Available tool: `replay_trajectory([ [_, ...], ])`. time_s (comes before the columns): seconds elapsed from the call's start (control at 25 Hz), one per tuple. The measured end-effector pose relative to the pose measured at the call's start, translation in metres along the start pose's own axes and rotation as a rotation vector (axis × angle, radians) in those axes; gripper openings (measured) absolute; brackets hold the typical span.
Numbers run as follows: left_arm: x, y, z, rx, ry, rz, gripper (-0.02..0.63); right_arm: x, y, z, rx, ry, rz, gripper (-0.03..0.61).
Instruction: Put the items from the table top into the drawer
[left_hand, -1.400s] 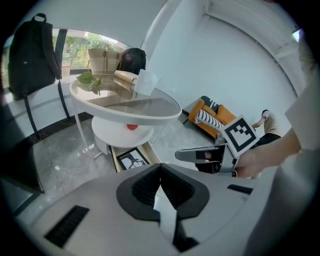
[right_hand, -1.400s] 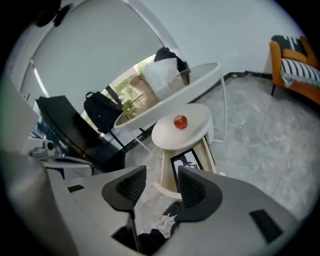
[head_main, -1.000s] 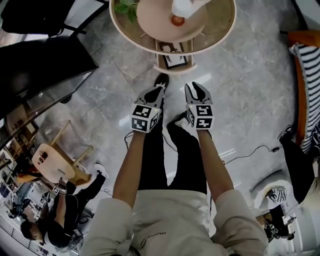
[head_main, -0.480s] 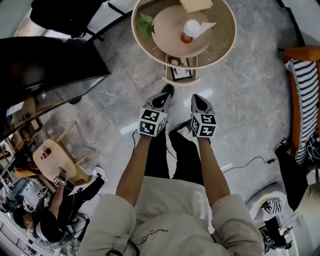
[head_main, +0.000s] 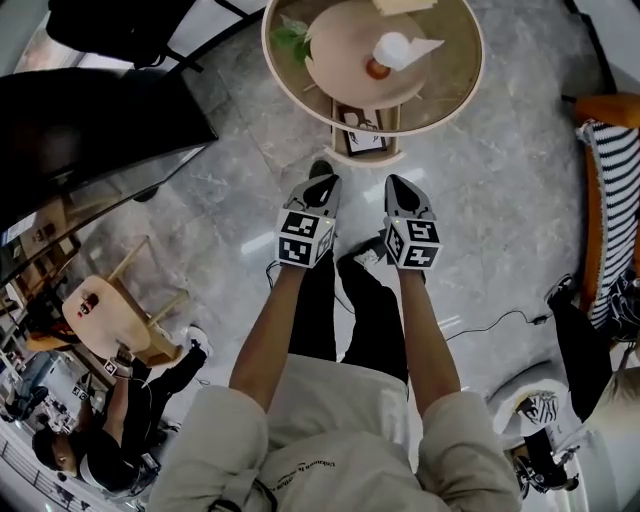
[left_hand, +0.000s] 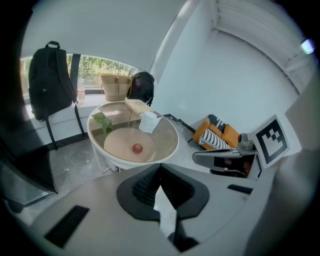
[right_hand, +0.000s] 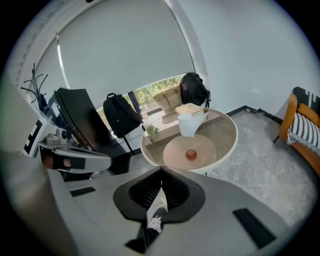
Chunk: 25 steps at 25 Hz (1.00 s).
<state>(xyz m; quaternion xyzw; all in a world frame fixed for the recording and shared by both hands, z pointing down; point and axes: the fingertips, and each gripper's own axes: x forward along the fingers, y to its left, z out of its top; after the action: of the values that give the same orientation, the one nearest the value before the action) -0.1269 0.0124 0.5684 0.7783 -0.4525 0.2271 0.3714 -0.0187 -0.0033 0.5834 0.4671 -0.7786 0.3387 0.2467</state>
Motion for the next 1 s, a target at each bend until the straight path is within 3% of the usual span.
replay_trajectory([
  [0.32,0.045,0.079,0.067,0.023,-0.004,0.028,0.021,0.084,0.009,0.083,-0.030,-0.052,0.052,0.034],
  [0.52,0.063,0.141,0.107,0.039,-0.012,0.055,0.021,0.151,0.033,0.115,-0.034,-0.044,0.097,0.035],
  [1.0,0.103,0.242,0.135,0.043,0.059,0.033,0.021,0.300,0.070,0.167,0.091,-0.034,0.219,0.059],
])
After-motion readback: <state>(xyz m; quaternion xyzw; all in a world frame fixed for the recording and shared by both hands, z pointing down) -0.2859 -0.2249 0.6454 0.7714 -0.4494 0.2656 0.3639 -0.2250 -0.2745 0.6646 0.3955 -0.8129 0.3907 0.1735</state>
